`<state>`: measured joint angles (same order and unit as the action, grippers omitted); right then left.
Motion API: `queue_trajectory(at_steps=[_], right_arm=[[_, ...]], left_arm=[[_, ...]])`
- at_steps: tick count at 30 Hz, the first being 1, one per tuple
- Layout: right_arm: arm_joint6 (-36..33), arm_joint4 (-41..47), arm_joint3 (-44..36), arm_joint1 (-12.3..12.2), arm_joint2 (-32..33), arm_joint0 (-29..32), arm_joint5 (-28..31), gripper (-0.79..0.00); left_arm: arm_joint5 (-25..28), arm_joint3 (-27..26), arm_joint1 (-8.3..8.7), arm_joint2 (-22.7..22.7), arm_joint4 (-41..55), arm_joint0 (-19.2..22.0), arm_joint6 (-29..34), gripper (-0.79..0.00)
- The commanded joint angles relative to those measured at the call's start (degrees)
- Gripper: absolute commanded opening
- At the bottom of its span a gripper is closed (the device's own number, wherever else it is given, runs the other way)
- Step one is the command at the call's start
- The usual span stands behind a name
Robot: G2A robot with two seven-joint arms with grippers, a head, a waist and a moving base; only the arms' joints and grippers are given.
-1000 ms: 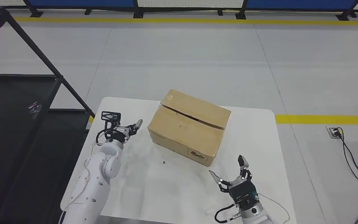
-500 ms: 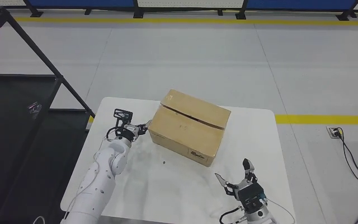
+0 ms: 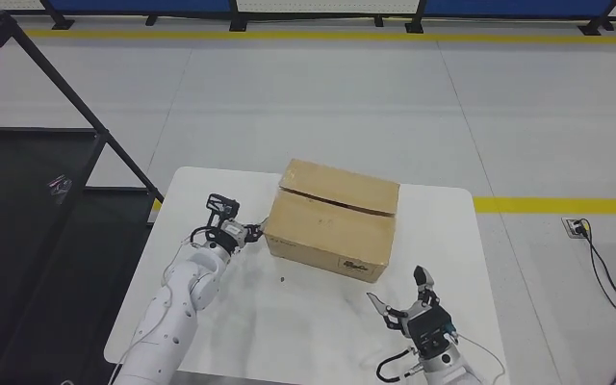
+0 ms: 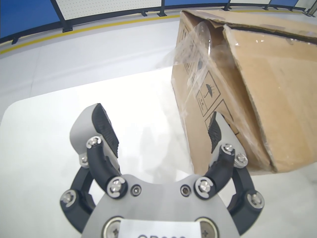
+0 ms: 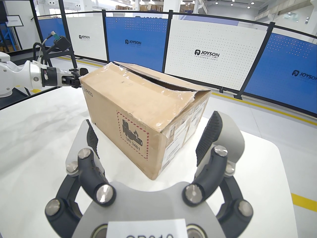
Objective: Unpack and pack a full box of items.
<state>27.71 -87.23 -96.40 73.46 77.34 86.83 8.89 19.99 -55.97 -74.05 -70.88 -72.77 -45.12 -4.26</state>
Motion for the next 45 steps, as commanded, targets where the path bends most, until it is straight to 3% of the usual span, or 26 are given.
queue_trajectory(at_steps=[1, 25, 30, 35, 40, 45], right_arm=[[-0.06, 0.11, 0.11, -0.01, 0.04, -0.23, 0.14, 0.000], [-0.83, 0.53, 1.03, -0.08, -0.45, -2.99, 1.39, 0.000], [-1.05, 0.64, 1.20, -0.12, -0.34, -3.22, 1.56, 0.000], [-1.16, 0.67, 1.20, -0.16, -0.30, -3.21, 1.66, 0.000], [-1.37, 0.68, 0.87, -0.22, -0.16, -3.17, 1.84, 0.000], [-1.14, 0.62, -0.13, -0.35, 0.44, -2.22, 1.54, 0.000]], left_arm=[[0.90, -1.34, 0.22, -0.18, -0.43, -0.93, 0.22, 0.000], [9.02, -12.50, 2.29, -2.43, -2.52, -7.80, 6.64, 0.000], [7.62, -13.92, 2.58, -3.71, -1.77, -8.64, 6.66, 0.000], [0.26, -12.86, 2.59, -7.23, 2.61, -8.38, 4.89, 0.000], [-0.99, -5.50, 2.43, -9.88, 10.31, -3.81, 5.81, 0.000], [-1.28, -5.13, 2.42, -9.84, 10.15, -3.55, 5.82, 0.000]])
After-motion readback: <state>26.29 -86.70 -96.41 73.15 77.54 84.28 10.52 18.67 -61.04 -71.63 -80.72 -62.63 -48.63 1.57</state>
